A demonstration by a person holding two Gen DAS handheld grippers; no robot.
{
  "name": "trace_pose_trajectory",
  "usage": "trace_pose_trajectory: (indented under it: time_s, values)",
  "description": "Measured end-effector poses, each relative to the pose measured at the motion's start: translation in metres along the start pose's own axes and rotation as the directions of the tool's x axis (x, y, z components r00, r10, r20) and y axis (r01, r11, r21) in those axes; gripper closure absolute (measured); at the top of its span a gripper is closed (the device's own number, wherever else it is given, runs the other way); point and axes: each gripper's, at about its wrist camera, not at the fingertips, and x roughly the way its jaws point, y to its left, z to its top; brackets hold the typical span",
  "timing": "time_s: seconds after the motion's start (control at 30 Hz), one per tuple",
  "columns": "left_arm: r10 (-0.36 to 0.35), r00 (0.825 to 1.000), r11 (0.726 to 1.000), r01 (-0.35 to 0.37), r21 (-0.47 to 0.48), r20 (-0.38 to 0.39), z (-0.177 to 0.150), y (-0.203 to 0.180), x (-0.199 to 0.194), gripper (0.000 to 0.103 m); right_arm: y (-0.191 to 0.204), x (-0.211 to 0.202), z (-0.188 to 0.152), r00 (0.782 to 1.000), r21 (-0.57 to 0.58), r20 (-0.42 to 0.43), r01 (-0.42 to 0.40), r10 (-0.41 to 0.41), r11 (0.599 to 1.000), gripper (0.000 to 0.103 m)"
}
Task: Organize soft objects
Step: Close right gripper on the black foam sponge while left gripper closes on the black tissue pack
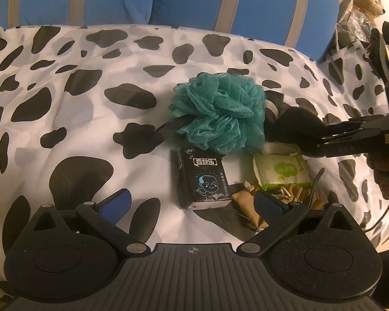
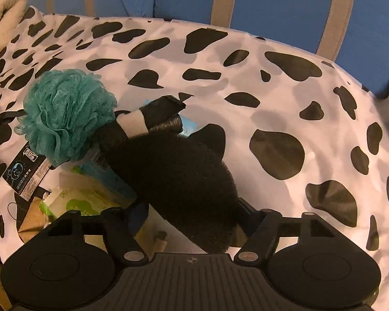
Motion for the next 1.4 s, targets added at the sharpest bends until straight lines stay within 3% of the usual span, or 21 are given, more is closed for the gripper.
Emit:
trace_pose_trajectory:
  time_s: [0.27,0.63,0.77,1.23,1.33,1.4]
  values:
    - [0.008,1.000,0.999,-0.008,0.034,-0.001,-0.003,-0.007,0.004,0.000,-0.010,-0.026,0.001,0.997,0.054,0.055,0.054,-0.057,0.997,0.036]
    - [0.048,0.999,0.997,-0.048,0.055,-0.010,-0.005,-0.016,0.019,0.001,-0.028,-0.065,-0.010,0.985,0.141,0.154,0.051,-0.072,0.989,0.037]
    - [0.063,0.998,0.997,-0.061,0.055,-0.030,-0.004,-0.017,0.030,0.016,-0.027,-0.072,-0.014,0.983,0.143,0.166,0.049,-0.073,0.988,0.037]
    - [0.137,0.989,0.989,-0.132,0.073,-0.059,0.006,-0.036,0.059,0.024,-0.041,-0.097,-0.030,0.978,0.196,0.193,0.043,-0.081,0.980,0.036]
    - [0.151,0.985,0.986,-0.145,0.082,-0.078,0.007,-0.038,0.068,0.036,-0.044,-0.103,-0.034,0.977,0.208,0.199,0.038,-0.080,0.977,0.036]
    - [0.165,0.982,0.983,-0.156,0.092,-0.094,0.006,-0.040,0.073,0.053,-0.045,-0.106,-0.036,0.976,0.209,0.203,0.034,-0.078,0.977,0.036]
